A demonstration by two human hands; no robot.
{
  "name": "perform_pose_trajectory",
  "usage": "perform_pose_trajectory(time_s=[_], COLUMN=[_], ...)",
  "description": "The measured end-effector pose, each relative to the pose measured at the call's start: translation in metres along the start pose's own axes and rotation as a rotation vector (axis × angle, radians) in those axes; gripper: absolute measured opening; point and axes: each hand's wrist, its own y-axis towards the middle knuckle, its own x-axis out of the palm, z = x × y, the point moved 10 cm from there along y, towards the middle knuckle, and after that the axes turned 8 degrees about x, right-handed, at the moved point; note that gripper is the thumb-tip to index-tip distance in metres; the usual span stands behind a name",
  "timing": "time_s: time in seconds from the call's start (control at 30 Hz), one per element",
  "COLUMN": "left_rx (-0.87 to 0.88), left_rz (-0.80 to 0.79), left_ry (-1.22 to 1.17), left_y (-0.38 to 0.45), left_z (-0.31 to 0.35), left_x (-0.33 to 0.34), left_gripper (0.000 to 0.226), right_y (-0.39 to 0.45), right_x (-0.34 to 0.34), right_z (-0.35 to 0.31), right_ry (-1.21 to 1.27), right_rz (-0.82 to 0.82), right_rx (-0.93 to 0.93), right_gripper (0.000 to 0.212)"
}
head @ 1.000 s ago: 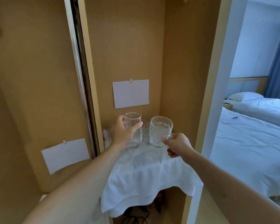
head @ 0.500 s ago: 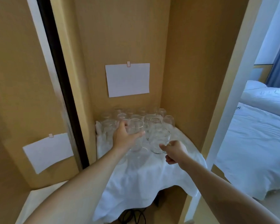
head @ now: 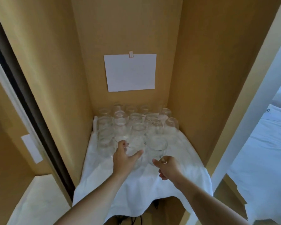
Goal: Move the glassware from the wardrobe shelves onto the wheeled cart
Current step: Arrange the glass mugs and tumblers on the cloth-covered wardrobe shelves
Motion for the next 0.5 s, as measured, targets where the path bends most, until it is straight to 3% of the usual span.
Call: perform_pose_trajectory(time_s=[0.17,0.23,0.3,0.37,0.4,0.5], left_rx=[-0.014,-0.027,-0.033,-0.035,-0.037,-0.064], left_rz=[0.012,0.025,0.027,0.032,0.035,0.013], left_ry=[-0.015,-0.044,-0.068,-0.069,-0.070,-0.071], left_y=[0.000,0.001,0.000,-0.003,-0.004,-0.007], left_z=[-0.008,-0.014,-0.019,-0.021,-0.021,-0.025], left_x=[0.011,0.008,0.006,0.007,0.008,0.013], left_gripper=[0.075,0.074,0.074,0.073,0.074,0.084], right_y=[0.010,0.020,0.035,0.049,0.054,0.061], right_x=[-0.005,-0.014,-0.024,-0.028,-0.026,-0.005], right_z=[0.009,0.014,0.017,0.016,0.011,-0.005], right_ry=[0.089,0.165,0.273,0.356,0.374,0.282], right_rz=[-0.239,-0.257,-0.222,-0.214,-0.241,-0.423], right_rx=[-0.010,-0.018,-0.013,-0.010,-0.025,-0.124], right_gripper=[0.052,0.055,0.046,0.019,0.019,0.068])
